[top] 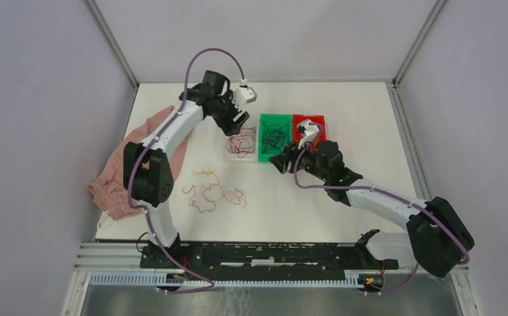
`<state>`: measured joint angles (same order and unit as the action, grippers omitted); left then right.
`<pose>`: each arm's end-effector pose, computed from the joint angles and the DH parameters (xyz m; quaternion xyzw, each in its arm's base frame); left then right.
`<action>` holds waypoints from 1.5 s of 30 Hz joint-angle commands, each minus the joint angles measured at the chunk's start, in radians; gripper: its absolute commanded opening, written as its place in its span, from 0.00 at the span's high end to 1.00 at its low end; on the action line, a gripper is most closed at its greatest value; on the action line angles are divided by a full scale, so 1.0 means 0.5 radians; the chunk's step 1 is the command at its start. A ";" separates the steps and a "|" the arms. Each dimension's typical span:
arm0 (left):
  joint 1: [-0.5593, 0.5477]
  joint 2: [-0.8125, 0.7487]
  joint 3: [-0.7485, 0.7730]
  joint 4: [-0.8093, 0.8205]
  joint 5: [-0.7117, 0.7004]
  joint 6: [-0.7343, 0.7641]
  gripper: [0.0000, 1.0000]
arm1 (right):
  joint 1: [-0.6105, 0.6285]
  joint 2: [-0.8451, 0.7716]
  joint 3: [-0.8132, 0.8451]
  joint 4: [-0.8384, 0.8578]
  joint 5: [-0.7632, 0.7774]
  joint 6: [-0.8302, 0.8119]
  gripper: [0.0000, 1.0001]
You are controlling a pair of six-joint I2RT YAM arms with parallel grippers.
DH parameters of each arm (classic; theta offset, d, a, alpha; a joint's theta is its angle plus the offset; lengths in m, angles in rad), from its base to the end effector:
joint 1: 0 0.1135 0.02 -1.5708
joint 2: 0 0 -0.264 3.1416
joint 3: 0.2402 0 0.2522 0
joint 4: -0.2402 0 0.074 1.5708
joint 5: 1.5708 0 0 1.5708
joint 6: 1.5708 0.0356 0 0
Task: Untangle the cables
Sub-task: Place the cable in the bin, then untie the cable.
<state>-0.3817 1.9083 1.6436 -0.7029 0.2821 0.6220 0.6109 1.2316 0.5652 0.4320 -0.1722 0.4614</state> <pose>0.3869 -0.1660 0.2673 0.4914 0.8087 -0.0980 0.3081 0.2159 0.1587 0.2329 -0.1115 0.7759 0.3734 0.4962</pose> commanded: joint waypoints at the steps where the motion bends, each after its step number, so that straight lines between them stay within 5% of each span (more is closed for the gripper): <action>1: 0.216 -0.352 0.231 -0.582 0.470 0.112 0.20 | 0.223 0.144 0.250 0.060 -0.098 -0.158 0.39; 5: 0.405 -0.522 0.016 -0.897 0.574 0.466 0.19 | 0.346 0.264 0.344 0.092 -0.093 -0.127 0.39; 10: 0.466 -0.724 -0.556 -1.036 0.367 0.961 0.23 | 0.358 0.216 0.302 0.115 -0.041 -0.068 0.39; 26: 0.318 -1.020 -1.456 -0.019 -0.076 1.257 0.36 | 0.358 -0.080 0.193 -0.089 0.187 -0.068 0.41; 37: 0.263 -0.966 -1.541 0.312 -0.220 1.308 0.43 | 0.358 -0.214 0.131 -0.156 0.268 -0.043 0.43; 45: 0.238 -0.963 -1.337 0.030 -0.185 1.344 0.43 | 0.358 -0.235 0.118 -0.164 0.268 -0.036 0.44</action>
<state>-0.2569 1.4288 0.8860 -0.6064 0.1810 1.2297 0.7898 1.1400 0.6243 0.3237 -0.0532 0.4335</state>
